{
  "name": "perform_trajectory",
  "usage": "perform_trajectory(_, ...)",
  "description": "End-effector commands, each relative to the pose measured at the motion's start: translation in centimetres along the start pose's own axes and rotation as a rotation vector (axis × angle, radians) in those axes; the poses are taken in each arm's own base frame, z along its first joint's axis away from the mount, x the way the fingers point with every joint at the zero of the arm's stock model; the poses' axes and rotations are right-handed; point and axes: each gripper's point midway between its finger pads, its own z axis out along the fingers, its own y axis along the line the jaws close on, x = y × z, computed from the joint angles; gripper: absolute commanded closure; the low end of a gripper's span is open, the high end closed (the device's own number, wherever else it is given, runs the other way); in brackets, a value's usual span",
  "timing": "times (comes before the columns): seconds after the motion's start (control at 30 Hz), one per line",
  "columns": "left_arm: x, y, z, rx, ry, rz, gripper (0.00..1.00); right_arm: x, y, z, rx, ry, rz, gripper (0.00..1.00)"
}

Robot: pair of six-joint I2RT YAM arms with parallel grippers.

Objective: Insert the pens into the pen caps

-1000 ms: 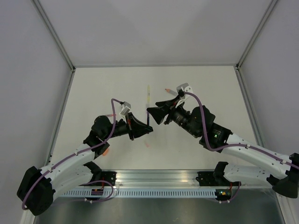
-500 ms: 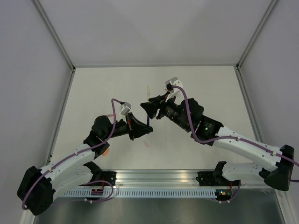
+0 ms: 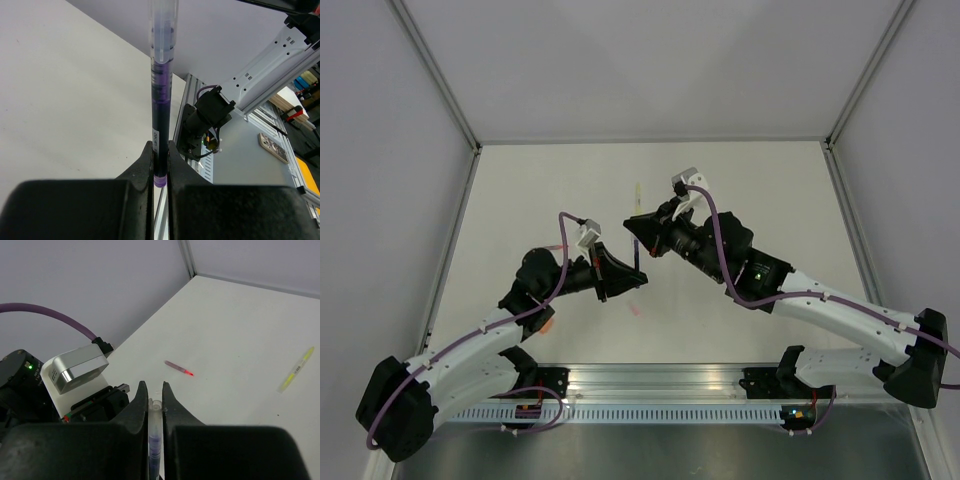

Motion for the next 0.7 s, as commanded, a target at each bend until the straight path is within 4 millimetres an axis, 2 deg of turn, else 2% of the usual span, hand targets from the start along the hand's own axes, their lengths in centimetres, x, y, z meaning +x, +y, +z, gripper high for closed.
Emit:
perform_trajectory(0.0, -0.9, -0.9, 0.0, 0.04, -0.035, 0.046, 0.98, 2.0, 0.5, -0.2, -0.045, 0.04, 0.019, 0.98)
perform_trajectory(0.17, -1.7, -1.1, -0.1, 0.03, -0.071, 0.059, 0.98, 4.9, 0.3, -0.5, -0.071, 0.1, 0.027, 1.0)
perform_trajectory(0.37, -3.9, -0.1, -1.1, -0.103, -0.151, 0.055, 0.98, 6.1, 0.4, -1.0, -0.094, 0.132, 0.045, 1.0)
perform_trajectory(0.67, -6.4, 1.8, -0.6, -0.236, -0.19, 0.016, 0.98, 8.3, 0.3, -1.7, -0.111, 0.203, 0.045, 1.0)
